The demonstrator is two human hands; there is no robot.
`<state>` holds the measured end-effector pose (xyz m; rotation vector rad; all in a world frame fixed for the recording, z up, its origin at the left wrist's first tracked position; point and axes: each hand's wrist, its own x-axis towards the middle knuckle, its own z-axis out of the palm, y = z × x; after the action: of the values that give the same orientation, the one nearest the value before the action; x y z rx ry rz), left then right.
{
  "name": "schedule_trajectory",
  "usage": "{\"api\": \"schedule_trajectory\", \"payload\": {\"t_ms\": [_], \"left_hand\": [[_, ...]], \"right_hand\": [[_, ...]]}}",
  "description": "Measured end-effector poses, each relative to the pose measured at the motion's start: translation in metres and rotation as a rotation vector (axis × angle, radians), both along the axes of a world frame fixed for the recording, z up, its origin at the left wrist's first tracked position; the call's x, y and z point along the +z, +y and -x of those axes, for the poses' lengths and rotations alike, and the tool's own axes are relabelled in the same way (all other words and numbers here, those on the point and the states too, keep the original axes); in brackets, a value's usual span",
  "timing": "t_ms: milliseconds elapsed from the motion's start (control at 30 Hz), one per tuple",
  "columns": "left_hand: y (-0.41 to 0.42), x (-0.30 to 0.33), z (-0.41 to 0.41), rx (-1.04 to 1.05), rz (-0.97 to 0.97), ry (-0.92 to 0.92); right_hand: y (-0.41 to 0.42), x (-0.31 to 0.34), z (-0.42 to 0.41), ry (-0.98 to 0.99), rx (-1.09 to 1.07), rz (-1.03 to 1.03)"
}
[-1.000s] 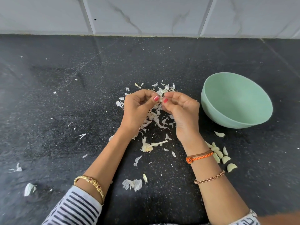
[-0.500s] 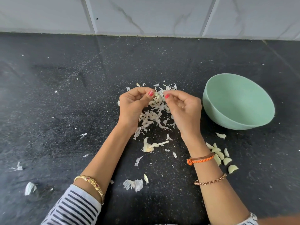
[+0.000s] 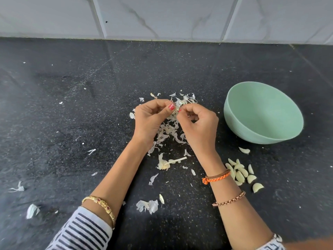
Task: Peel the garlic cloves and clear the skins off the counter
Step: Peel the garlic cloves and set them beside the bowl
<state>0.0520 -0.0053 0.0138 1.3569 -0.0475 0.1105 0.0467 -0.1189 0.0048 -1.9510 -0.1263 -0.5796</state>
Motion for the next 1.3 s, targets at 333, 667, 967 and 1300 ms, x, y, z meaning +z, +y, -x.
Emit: {"api": "schedule_trajectory", "payload": {"t_ms": [333, 667, 967, 1300], "left_hand": [[0.002, 0.001, -0.001, 0.075, 0.045, 0.046], [0.002, -0.001, -0.002, 0.073, 0.060, 0.065], [0.002, 0.003, 0.000, -0.091, 0.058, 0.089], [0.010, 0.002, -0.004, -0.239, 0.082, 0.205]], "right_hand": [[-0.005, 0.006, 0.001, -0.020, 0.045, -0.011], [-0.004, -0.001, -0.003, -0.070, 0.068, 0.096], [-0.004, 0.002, -0.002, 0.001, 0.029, -0.037], [-0.007, 0.006, -0.001, 0.016, -0.016, -0.128]]}}
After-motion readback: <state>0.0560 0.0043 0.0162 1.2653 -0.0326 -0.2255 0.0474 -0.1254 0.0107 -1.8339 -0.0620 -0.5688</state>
